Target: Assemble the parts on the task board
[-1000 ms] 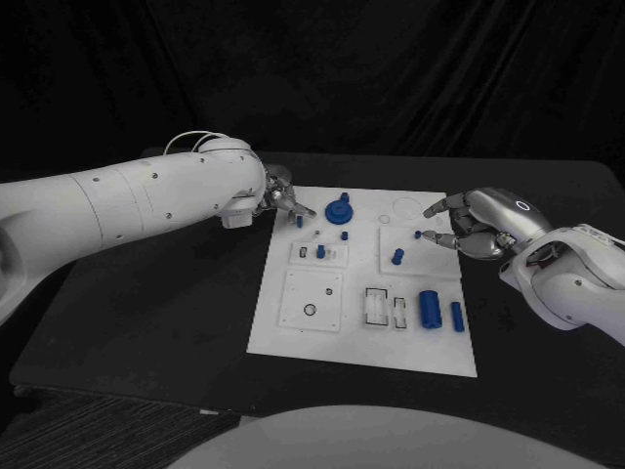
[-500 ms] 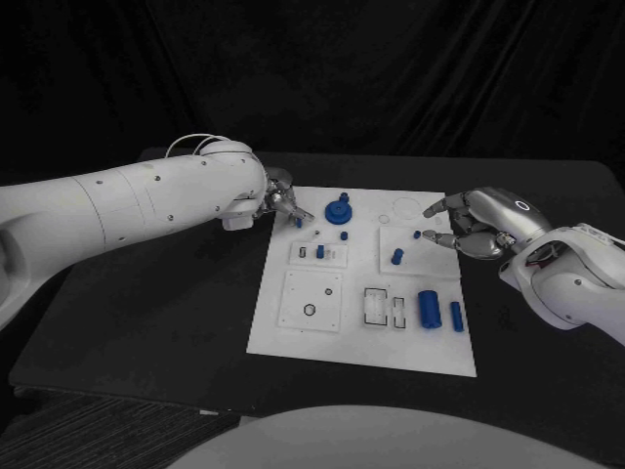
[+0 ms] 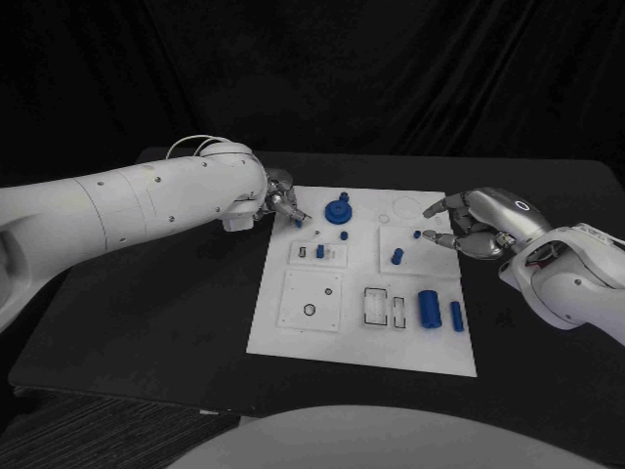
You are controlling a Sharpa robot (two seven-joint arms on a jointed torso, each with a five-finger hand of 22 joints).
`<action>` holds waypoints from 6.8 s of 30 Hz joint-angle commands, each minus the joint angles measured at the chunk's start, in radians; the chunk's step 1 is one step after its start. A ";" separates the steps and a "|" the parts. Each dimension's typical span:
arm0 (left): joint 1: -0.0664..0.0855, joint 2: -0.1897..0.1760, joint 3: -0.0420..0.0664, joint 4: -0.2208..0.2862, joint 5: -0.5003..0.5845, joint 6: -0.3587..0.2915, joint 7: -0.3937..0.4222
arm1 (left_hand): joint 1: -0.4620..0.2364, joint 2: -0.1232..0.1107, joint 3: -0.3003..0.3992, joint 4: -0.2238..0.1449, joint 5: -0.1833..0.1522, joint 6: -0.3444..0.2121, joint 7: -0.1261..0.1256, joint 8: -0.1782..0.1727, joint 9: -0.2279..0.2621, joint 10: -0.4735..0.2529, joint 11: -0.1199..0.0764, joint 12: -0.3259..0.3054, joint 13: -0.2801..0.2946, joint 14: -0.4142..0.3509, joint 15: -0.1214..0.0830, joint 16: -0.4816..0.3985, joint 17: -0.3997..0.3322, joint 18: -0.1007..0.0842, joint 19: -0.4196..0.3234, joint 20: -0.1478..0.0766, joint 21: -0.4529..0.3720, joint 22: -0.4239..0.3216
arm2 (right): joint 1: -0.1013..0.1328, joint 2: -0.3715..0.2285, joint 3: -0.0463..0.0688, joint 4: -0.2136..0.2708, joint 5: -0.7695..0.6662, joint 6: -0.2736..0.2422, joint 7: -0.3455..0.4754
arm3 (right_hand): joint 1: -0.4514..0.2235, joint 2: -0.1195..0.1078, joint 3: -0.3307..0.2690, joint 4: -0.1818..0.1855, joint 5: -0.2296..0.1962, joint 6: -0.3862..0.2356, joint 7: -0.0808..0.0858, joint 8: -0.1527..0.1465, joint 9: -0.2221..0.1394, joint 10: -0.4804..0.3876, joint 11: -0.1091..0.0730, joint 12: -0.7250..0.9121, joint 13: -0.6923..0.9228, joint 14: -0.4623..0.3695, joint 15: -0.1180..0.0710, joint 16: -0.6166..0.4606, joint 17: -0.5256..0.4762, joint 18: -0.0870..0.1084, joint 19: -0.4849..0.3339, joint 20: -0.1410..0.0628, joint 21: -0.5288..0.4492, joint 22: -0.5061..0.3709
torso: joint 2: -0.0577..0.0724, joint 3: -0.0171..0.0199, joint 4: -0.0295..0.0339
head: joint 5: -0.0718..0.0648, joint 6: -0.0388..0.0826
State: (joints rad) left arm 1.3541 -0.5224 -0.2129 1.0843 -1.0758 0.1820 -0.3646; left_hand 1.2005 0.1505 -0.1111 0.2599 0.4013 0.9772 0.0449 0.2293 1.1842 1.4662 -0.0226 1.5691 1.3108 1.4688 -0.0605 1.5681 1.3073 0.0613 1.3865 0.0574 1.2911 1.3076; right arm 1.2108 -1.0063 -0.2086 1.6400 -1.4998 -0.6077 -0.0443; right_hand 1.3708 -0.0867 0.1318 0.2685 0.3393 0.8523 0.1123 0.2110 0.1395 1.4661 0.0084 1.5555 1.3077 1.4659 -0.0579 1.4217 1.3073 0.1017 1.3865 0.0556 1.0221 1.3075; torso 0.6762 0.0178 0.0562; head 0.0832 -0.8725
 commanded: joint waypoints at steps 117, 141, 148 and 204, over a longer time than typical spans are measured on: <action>-0.071 -0.265 0.000 0.477 -0.088 -0.364 -0.053 | -0.101 -0.203 0.556 -0.136 -0.126 0.026 -0.012 0.025 0.071 0.077 -0.009 -0.030 0.232 0.102 -0.012 0.003 0.263 0.010 0.002 -0.016 -0.008 0.169 | -0.011 0.001 0.001 -0.007 0.001 -0.010 -0.020 | 0.017 0.013 0.025 -0.008 0.039 0.004 0.004 -0.003 -0.008 0.078 0.010 -0.009 0.235 0.057 0.010 -0.009 0.101 0.006 -0.004 0.005 -0.022 0.091 | -0.008 -0.0012 -0.0002 | 0.027 0.000; -0.099 -0.257 0.000 0.461 -0.104 -0.358 -0.063 | -0.101 -0.201 0.555 -0.136 -0.118 0.026 -0.012 0.025 0.070 0.077 -0.009 -0.030 0.232 0.102 -0.012 0.003 0.263 0.010 0.003 -0.016 -0.007 0.169 | -0.015 0.005 0.000 -0.011 0.001 -0.012 -0.019 | 0.017 0.013 0.025 -0.008 0.040 0.003 0.003 -0.003 -0.009 0.078 0.009 -0.009 0.235 0.057 0.009 -0.009 0.101 0.006 -0.004 0.005 -0.023 0.091 | -0.007 -0.0008 -0.0013 | 0.026 0.000; -0.105 -0.254 0.000 0.457 -0.104 -0.364 -0.060 | -0.102 -0.200 0.554 -0.134 -0.116 0.026 -0.012 0.025 0.070 0.076 -0.008 -0.031 0.231 0.102 -0.012 0.003 0.263 0.010 0.002 -0.016 -0.008 0.169 | -0.016 0.005 0.000 -0.011 0.001 -0.011 -0.019 | 0.017 0.013 0.025 -0.008 0.040 0.003 0.003 -0.003 -0.009 0.078 0.009 -0.009 0.235 0.057 0.009 -0.009 0.101 0.006 -0.004 0.005 -0.023 0.091 | -0.007 -0.0009 -0.0003 | 0.025 0.000; -0.109 -0.259 0.000 0.469 -0.193 -0.423 -0.054 | -0.073 -0.208 0.547 -0.152 -0.030 0.057 -0.025 0.067 0.089 0.080 -0.020 -0.027 0.234 0.102 -0.022 0.003 0.263 0.008 0.014 -0.025 -0.001 0.172 | -0.022 0.007 0.000 -0.014 0.002 -0.013 -0.017 | 0.019 0.011 0.029 -0.010 0.048 0.002 0.003 -0.005 -0.011 0.079 0.008 -0.008 0.236 0.057 0.009 -0.008 0.102 0.006 -0.004 0.004 -0.023 0.092 | -0.007 -0.0013 -0.0001 | 0.026 0.000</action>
State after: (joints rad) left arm 1.2469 -0.7839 -0.2138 1.5523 -1.2556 -0.2444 -0.4193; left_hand 1.1211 -0.0548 0.4377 0.1072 0.3663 1.0295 0.0253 0.2927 1.2722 1.4652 -0.0352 1.5402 1.3078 1.4687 -0.0752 1.5681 1.3075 0.0612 1.3993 0.0379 1.2879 1.3073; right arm 1.1915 -0.9993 -0.2086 1.6259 -1.4957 -0.6072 -0.0518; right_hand 1.3815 -0.0761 0.1534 0.2578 0.3833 0.8558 0.1159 0.2109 0.1297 1.4660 0.0156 1.5518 1.3074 1.4659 -0.0579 1.4173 1.3074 0.1017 1.3864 0.0556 1.0035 1.3080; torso 0.6690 0.0167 0.0559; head 0.1082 -0.8725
